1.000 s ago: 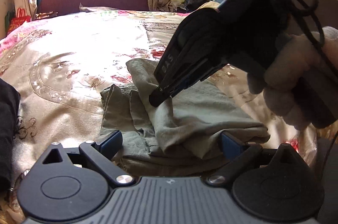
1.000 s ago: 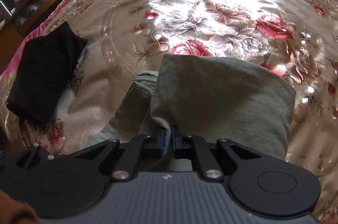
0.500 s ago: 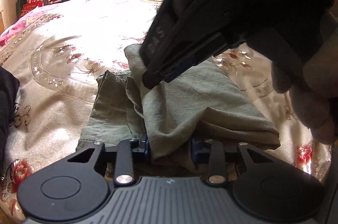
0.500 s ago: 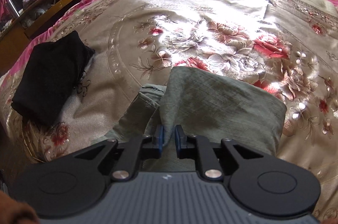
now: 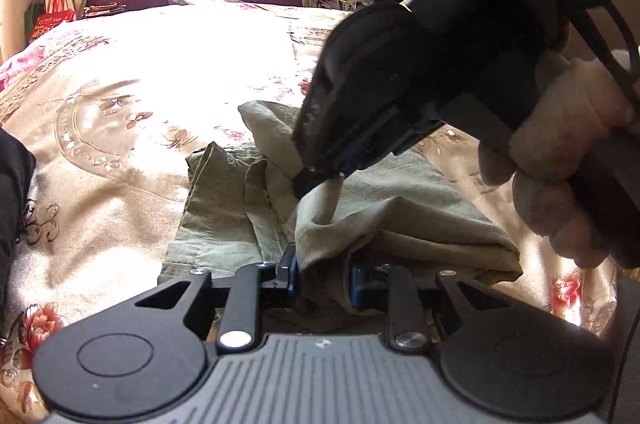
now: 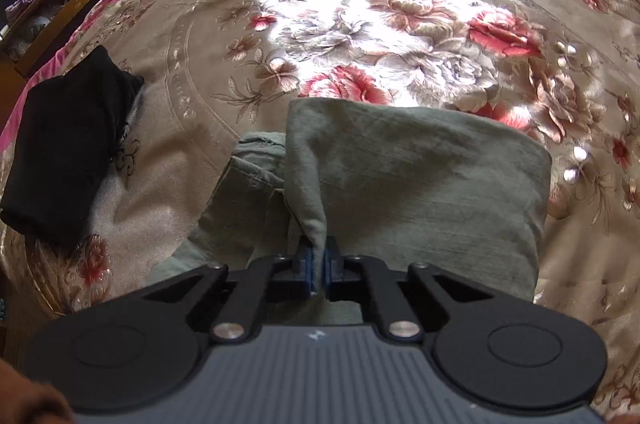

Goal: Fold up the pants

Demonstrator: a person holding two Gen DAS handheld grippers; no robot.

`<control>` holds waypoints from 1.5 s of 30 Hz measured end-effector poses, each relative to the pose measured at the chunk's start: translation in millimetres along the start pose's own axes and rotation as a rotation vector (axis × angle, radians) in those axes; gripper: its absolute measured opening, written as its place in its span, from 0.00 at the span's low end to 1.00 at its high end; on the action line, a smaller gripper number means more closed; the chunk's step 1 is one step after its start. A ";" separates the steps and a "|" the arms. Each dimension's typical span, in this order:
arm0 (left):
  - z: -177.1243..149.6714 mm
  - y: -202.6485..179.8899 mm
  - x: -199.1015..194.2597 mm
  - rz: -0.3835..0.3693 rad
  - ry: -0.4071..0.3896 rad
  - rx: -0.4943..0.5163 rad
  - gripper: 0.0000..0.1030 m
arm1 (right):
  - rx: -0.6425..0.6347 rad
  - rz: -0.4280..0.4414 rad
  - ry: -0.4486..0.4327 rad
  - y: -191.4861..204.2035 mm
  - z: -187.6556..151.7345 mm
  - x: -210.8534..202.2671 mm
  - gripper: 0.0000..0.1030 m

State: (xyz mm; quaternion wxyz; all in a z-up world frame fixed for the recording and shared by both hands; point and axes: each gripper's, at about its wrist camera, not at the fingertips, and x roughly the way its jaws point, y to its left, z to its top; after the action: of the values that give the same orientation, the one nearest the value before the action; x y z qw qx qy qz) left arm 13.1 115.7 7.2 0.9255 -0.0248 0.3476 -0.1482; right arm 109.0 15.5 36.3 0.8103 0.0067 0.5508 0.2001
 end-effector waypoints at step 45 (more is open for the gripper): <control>4.3 2.9 -10.6 -0.045 -0.046 -0.084 0.24 | 0.056 0.094 -0.029 4.3 2.7 -17.1 0.06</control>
State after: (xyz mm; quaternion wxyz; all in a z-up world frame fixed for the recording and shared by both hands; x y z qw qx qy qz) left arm 9.0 121.3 16.8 0.9279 -0.0748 0.3314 -0.1535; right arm 104.8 14.4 53.5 0.8074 0.0579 0.5434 0.2223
